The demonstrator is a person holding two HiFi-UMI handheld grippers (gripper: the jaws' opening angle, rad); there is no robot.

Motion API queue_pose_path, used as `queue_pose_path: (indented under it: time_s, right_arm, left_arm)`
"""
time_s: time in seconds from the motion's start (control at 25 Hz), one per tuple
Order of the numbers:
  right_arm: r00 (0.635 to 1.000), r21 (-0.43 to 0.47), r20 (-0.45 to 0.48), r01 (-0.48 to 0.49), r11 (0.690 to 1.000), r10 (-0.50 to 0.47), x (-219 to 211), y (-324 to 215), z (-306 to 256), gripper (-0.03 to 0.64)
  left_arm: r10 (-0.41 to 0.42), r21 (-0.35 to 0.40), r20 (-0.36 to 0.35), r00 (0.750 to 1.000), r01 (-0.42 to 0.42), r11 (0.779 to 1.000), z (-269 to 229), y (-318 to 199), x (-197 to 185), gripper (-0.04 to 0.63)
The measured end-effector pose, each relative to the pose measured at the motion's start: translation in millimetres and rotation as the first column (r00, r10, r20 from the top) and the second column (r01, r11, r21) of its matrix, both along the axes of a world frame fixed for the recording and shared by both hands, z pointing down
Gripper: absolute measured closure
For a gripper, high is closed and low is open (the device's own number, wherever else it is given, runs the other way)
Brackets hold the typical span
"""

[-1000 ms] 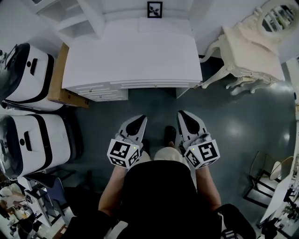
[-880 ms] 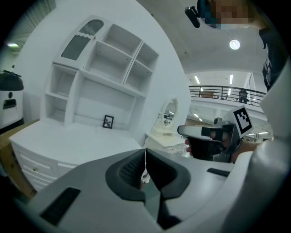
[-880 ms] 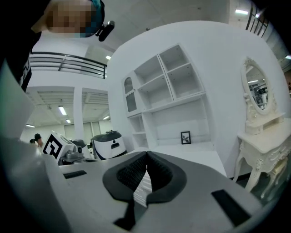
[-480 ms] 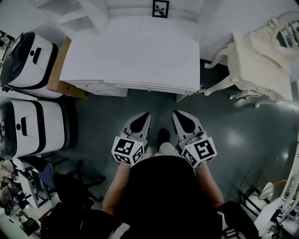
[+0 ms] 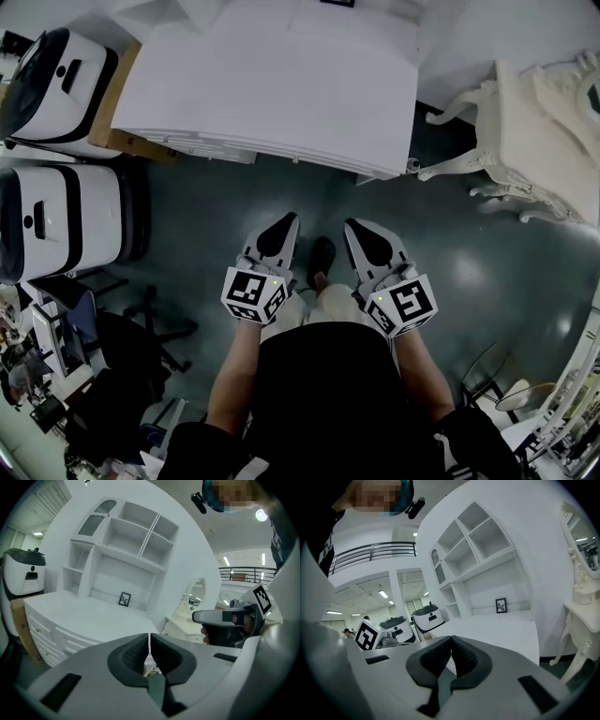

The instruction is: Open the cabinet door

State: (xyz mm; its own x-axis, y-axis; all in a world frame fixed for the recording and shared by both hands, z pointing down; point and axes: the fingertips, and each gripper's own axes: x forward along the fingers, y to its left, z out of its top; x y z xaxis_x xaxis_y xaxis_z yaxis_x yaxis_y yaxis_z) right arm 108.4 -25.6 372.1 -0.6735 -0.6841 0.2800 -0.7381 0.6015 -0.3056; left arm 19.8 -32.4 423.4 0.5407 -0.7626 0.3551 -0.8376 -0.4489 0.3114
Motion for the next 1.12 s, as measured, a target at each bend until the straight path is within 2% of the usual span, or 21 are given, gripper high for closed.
queue_pose_path:
  time_s: [0.16, 0.4, 0.8, 0.96, 1.12]
  right_arm:
    - [1.0, -0.029, 0.006, -0.005, 1.0, 0.006, 4.7, -4.1, 16.8, 0.598]
    - [1.0, -0.067, -0.013, -0.012, 0.998, 0.011, -0.2, -7.6, 39.2, 0.598]
    - [0.995, -0.087, -0.064, -0.084, 0.993, 0.079, 2.1, -22.5, 63.2, 0.598]
    - [0.99, -0.09, -0.077, -0.128, 0.988, 0.121, 4.1, -33.8, 70.9, 0.598]
    - [0.984, -0.098, -0.084, -0.164, 0.982, 0.156, 0.4, -39.7, 78.7, 0.598]
  left_arm:
    - [-0.013, -0.032, 0.025, 1.0, 0.014, 0.999, 22.4, -5.5, 1.3, 0.571]
    - [-0.002, -0.041, 0.022, 1.0, 0.003, 0.999, 51.6, -21.8, -2.7, 0.571]
    - [0.034, -0.073, 0.038, 0.999, -0.031, 0.997, 122.1, -63.0, -10.8, 0.569]
    - [0.053, -0.114, 0.054, 0.997, -0.047, 0.992, 153.2, -79.1, -12.5, 0.525]
    - [0.077, -0.147, 0.074, 0.994, -0.065, 0.987, 182.9, -90.1, -16.8, 0.514]
